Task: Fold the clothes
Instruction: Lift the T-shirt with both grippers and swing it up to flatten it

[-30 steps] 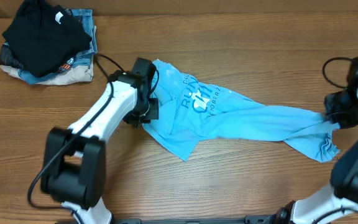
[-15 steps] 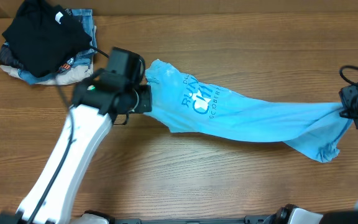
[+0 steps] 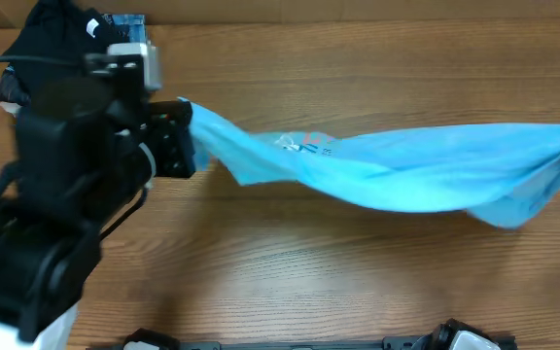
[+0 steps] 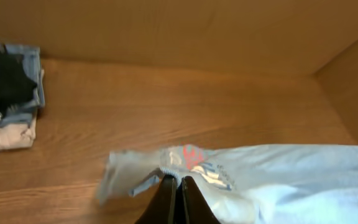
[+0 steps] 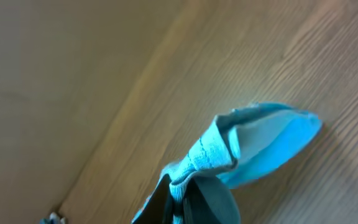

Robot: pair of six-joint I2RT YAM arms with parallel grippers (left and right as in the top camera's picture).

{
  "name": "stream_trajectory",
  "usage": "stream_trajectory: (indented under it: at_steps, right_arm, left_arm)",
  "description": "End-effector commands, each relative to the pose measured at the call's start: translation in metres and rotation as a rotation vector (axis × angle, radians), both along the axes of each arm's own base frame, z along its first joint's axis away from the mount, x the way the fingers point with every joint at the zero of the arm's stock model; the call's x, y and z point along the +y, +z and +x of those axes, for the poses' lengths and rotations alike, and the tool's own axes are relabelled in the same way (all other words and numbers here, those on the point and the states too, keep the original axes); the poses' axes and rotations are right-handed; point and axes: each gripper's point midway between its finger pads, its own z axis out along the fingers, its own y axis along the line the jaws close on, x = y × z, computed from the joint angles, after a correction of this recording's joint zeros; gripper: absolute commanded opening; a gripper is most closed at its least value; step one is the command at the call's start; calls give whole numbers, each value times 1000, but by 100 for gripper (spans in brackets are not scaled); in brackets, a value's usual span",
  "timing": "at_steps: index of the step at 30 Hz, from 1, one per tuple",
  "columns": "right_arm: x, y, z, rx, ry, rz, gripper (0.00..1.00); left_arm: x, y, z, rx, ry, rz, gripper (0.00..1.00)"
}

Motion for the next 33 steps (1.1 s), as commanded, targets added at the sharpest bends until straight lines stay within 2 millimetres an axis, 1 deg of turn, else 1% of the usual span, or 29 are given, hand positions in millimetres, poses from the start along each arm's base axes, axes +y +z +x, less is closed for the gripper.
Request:
stream_trajectory:
  at_steps: [1, 5, 8, 12, 15, 17, 19, 21, 23, 25, 27, 28, 29, 30, 31, 33]
  right_arm:
    - [10, 36, -14, -83, 56, -69, 4]
    - [19, 59, -32, -132, 58, -97, 4]
    - [22, 72, -37, -170, 56, -116, 4]
    - [17, 83, -33, -216, 30, -122, 4]
    - [8, 83, -13, -221, 18, -105, 4]
    - [-1, 77, 5, -208, 6, -78, 4]
    - [-9, 68, 29, -186, 21, -54, 4]
    - [-15, 57, 60, -173, 56, -18, 4]
    - [-22, 51, 91, -185, 91, 4, 4]
    - [-25, 48, 120, -219, 138, 24, 4]
    - [-23, 50, 145, -270, 207, 53, 4]
    - [-20, 52, 156, -299, 245, 66, 4]
    - [-18, 55, 165, -331, 277, 75, 4]
    - [-17, 61, 173, -366, 305, 72, 4]
    - [-17, 68, 178, -401, 316, 66, 4]
    - [-20, 83, 181, -459, 311, 47, 4]
  left_arm:
    - [4, 30, -17, -62, 5, -44, 4]
    - [10, 52, -34, -104, 4, -56, 4]
    - [16, 67, -41, -147, 25, -60, 4]
    - [38, 76, -32, -192, 154, -23, 4]
    - [49, 76, -14, -206, 237, 13, 4]
    - [50, 72, 6, -201, 270, 39, 4]
    - [43, 65, 32, -190, 265, 71, 4]
    - [31, 57, 67, -192, 249, 106, 4]
    - [23, 50, 102, -208, 243, 130, 4]
    - [18, 46, 136, -237, 253, 130, 4]
    - [16, 44, 170, -280, 275, 113, 4]
    - [16, 45, 181, -302, 284, 104, 4]
    - [16, 47, 193, -329, 296, 93, 4]
    - [18, 54, 202, -368, 307, 77, 4]
    - [19, 66, 207, -419, 316, 56, 4]
    - [23, 97, 205, -517, 331, 16, 4]
